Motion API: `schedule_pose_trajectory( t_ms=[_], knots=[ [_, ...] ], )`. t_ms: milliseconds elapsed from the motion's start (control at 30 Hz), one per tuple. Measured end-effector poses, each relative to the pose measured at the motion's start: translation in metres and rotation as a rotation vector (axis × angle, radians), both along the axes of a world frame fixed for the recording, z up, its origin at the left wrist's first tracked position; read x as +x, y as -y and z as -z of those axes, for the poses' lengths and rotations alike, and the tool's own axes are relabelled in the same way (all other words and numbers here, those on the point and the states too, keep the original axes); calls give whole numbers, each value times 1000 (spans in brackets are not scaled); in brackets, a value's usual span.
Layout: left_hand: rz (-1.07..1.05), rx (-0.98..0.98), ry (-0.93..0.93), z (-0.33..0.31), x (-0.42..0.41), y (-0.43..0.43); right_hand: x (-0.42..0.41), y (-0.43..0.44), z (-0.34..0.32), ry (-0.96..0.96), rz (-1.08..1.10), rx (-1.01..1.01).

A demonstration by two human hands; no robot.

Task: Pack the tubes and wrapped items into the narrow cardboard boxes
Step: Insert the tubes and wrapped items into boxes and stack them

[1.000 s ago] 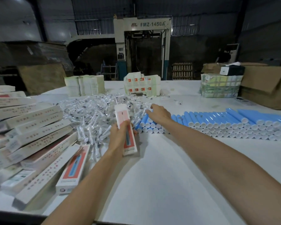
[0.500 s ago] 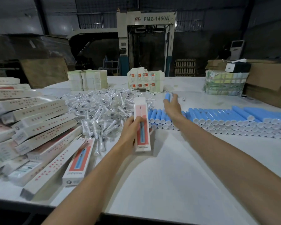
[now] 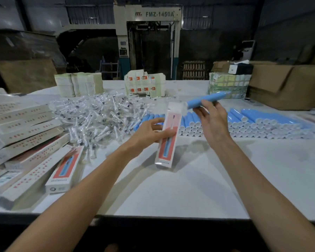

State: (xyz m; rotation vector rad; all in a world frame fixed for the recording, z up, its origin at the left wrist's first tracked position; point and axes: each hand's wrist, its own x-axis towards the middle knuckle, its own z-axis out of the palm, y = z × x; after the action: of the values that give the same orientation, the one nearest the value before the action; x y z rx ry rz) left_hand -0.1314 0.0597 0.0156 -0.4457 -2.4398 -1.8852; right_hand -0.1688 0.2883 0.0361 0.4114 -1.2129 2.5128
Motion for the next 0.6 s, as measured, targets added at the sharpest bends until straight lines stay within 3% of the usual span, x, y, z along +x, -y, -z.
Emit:
schedule_pose_trajectory(
  t_ms=[133, 300, 467, 600],
  knots=[
    [29, -9, -85, 7, -1, -9, -7, -2, -13, -26, 41, 8],
    [67, 13, -111, 14, -3, -10, -14, -6, -13, 23, 154, 380],
    [86, -28, -144, 16, -3, -15, -13, -5, -14, 120, 62, 731],
    [50, -59, -180, 16, -1, -14, -6, 4, -22, 187, 41, 838]
  ],
)
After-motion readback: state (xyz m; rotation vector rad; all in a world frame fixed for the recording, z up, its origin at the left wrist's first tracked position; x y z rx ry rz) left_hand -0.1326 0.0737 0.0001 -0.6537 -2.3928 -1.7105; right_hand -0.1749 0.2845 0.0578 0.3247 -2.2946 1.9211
